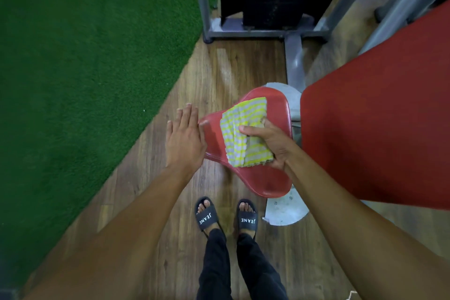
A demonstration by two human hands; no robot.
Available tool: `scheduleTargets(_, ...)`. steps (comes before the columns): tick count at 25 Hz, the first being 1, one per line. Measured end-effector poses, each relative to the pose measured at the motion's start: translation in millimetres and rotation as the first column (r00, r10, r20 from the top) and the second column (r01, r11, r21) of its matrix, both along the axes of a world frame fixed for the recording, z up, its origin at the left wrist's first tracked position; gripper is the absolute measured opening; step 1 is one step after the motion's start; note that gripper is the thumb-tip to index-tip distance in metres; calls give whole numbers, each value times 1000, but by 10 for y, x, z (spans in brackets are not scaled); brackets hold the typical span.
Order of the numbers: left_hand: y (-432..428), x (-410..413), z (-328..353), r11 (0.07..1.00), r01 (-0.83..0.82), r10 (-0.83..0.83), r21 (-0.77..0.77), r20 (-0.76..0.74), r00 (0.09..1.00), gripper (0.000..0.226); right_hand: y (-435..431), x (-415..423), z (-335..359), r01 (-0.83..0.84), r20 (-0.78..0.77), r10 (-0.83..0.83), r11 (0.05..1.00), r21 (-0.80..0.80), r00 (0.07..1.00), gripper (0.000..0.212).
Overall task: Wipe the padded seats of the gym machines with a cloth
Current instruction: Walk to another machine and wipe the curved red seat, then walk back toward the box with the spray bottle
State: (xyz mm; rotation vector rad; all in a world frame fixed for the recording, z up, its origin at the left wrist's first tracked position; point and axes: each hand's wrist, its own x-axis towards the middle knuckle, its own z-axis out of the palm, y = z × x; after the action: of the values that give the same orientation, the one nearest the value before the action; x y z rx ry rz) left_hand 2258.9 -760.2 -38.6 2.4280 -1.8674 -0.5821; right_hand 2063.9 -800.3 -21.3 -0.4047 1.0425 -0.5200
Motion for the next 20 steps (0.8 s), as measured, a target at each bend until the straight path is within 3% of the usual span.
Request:
scheduleTargets(3,252,270,390,993,-117,117,-6,19,993,49,17,406,290,-153,-6,153,986,-70,988,26)
scheduleTargets(8,1271,888,1305,945,-326,327,-23,70,943,49,387,1424,715,-341,95,346,938,-59,934,41)
scheduleTargets(10,1682,1217,1591,906,-421,423,-43,103,900,49,691,1840,951,-428,100,434,901,-74,896,35)
scheduleTargets(13,2246,1690,1895,860,-508,510,-51,120,852,50,1294,2408,1393,-599,17,608,787,-150,794,23)
scheduleTargets(20,3966,2386,2588,707,-695,706,-129,65,706,51,2937,3677,2236,-791,-84,812,532,-300,578,32)
